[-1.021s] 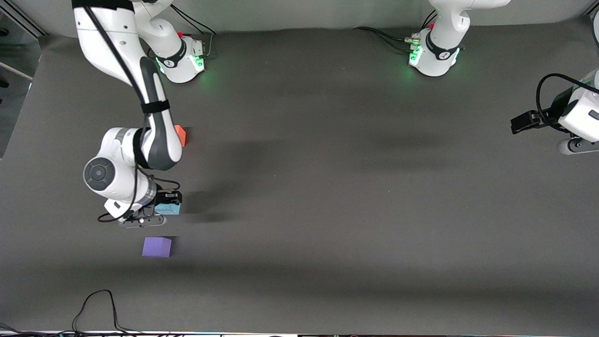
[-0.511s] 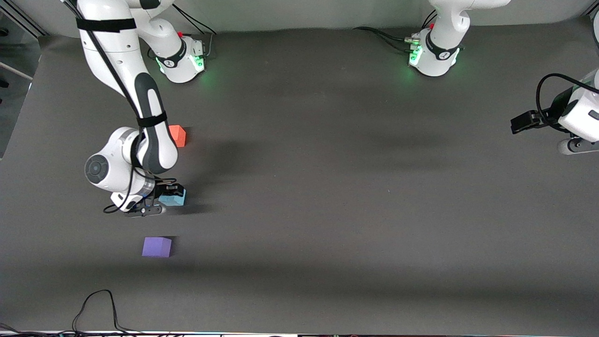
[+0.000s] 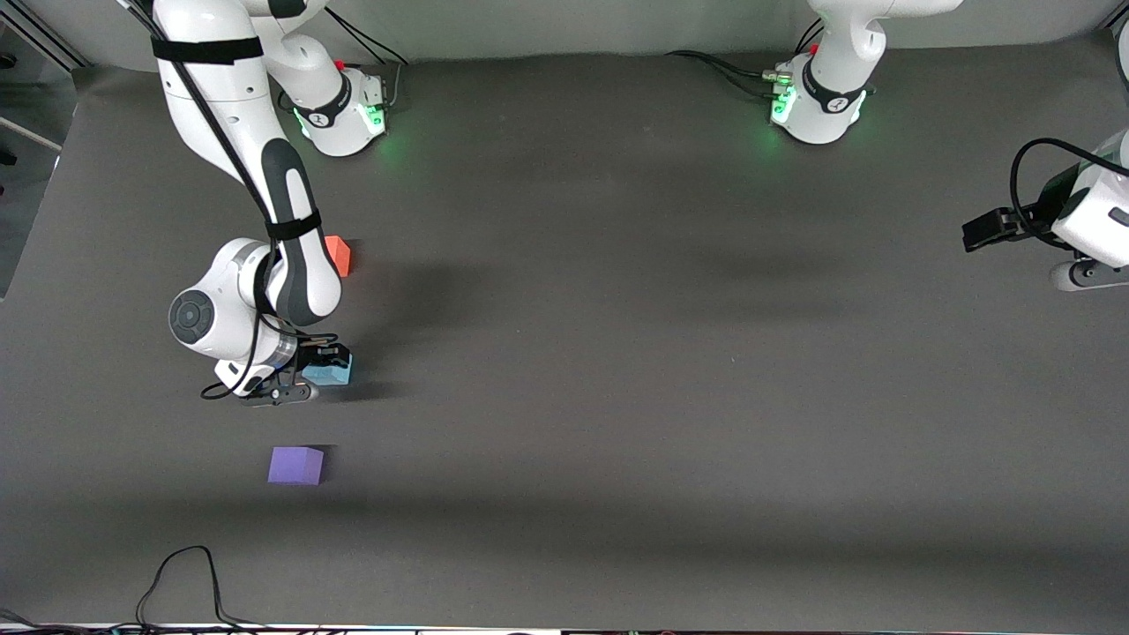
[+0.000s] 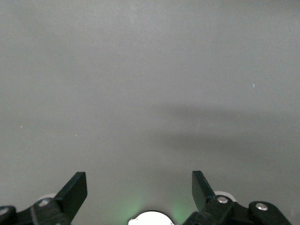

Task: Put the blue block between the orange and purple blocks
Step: 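Lower the blue block between the orange and purple blocks, open gripper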

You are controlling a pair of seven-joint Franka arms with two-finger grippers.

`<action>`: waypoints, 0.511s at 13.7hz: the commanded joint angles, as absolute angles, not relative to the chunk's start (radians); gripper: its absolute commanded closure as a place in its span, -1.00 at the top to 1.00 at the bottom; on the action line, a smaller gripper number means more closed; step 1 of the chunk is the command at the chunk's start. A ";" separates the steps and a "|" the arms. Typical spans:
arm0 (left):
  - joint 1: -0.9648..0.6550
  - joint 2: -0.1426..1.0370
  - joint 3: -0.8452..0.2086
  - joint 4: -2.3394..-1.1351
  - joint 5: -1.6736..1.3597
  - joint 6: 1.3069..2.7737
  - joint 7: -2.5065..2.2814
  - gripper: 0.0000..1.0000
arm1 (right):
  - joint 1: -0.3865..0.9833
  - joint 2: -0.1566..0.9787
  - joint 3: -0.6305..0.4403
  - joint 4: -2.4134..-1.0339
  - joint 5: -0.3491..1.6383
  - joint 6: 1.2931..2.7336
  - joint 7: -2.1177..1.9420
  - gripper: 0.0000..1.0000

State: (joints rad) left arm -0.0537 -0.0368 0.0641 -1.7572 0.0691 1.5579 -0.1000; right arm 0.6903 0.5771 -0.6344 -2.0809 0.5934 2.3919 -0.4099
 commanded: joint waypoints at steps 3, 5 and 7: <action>-0.061 -0.026 0.074 -1.732 0.061 1.528 -0.083 1.00 | 0.689 0.592 -0.658 -2.112 0.571 2.393 -0.448 -0.19; -0.061 -0.026 0.074 -1.732 0.061 1.528 -0.083 1.00 | 0.689 0.592 -0.661 -2.112 0.546 2.393 -0.446 -0.16; -0.061 -0.026 0.074 -1.732 0.061 1.526 -0.083 1.00 | 0.689 0.594 -0.661 -2.112 0.542 2.393 -0.446 0.15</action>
